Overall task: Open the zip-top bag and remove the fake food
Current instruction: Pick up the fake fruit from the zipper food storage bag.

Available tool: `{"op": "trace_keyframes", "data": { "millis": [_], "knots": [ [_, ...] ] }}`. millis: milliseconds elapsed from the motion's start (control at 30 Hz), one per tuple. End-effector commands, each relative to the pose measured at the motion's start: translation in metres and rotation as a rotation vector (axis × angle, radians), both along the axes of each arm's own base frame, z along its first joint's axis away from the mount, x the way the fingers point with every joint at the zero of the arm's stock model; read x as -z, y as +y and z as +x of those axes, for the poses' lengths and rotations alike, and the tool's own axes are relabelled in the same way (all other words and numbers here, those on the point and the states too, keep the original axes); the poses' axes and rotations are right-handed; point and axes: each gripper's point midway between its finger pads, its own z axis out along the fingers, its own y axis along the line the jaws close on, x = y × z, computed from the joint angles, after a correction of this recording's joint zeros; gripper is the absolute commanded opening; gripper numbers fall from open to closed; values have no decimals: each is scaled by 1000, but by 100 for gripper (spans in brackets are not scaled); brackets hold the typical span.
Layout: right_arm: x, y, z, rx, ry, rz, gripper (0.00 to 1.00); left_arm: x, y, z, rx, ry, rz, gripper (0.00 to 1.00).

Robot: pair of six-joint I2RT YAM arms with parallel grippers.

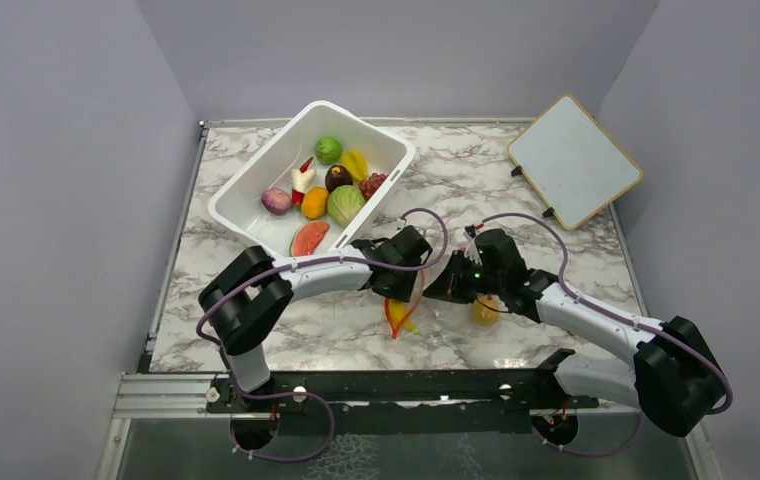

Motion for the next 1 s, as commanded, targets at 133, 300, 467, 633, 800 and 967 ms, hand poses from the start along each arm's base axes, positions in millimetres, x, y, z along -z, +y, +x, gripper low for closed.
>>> {"op": "trace_keyframes", "data": {
  "millis": [133, 300, 467, 633, 800, 967],
  "knots": [
    [5, -5, 2, 25, 6, -35, 7, 16, 3, 3, 40, 4, 80, 37],
    [2, -5, 2, 18, 3, -32, 10, 15, 5, 3, 24, 0, 84, 39],
    [-10, 3, 2, -30, -34, 10, 24, 10, 4, 3, 20, -5, 72, 39],
    [-17, 11, 5, -57, -54, 40, 35, 8, 3, 3, 11, -9, 58, 19],
    [-17, 20, 8, -96, -46, 57, 41, 5, 3, 3, 8, -12, 50, 9],
    [-5, 23, 9, -114, -9, 35, 42, 3, 4, 3, 8, -16, 46, 2]
  ]
}}
